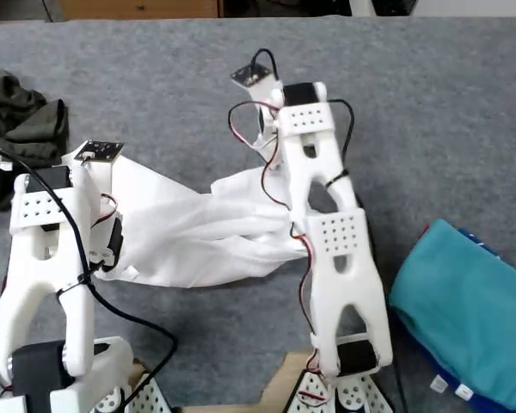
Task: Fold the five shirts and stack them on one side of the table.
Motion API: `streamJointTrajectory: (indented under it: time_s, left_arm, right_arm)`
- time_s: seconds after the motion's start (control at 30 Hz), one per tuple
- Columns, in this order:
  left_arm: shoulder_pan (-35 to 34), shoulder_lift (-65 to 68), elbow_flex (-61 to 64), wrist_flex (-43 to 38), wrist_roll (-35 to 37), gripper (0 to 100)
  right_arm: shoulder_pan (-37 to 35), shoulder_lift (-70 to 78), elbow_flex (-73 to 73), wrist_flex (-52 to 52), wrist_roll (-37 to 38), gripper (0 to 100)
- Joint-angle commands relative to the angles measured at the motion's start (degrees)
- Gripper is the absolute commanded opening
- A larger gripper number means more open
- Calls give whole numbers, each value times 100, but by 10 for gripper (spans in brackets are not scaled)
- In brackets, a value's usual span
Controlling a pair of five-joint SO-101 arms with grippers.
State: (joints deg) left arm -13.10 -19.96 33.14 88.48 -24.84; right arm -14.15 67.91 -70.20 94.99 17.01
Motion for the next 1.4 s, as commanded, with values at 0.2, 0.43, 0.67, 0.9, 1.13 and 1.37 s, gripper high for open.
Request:
streamJointTrajectory:
  time_s: [0.2,0.43,0.67,0.9,1.13,1.37]
  left_arm:
    - [53,-119,0,62,316,19]
    - [26,-119,0,62,316,19]
    - [26,-119,0,62,316,19]
    - [26,-163,-62,62,316,19]
    - [26,-171,-589,79,316,19]
    - [35,-171,-2831,1020,774,19]
  right_arm:
    - [-84,778,-1631,703,53,292]
    - [-119,453,-927,695,264,122]
    - [-92,426,-910,607,35,9]
    - [40,409,-1622,730,-105,5]
    - [198,-224,-2510,738,-88,5]
    - [453,-1807,-2290,747,-105,5]
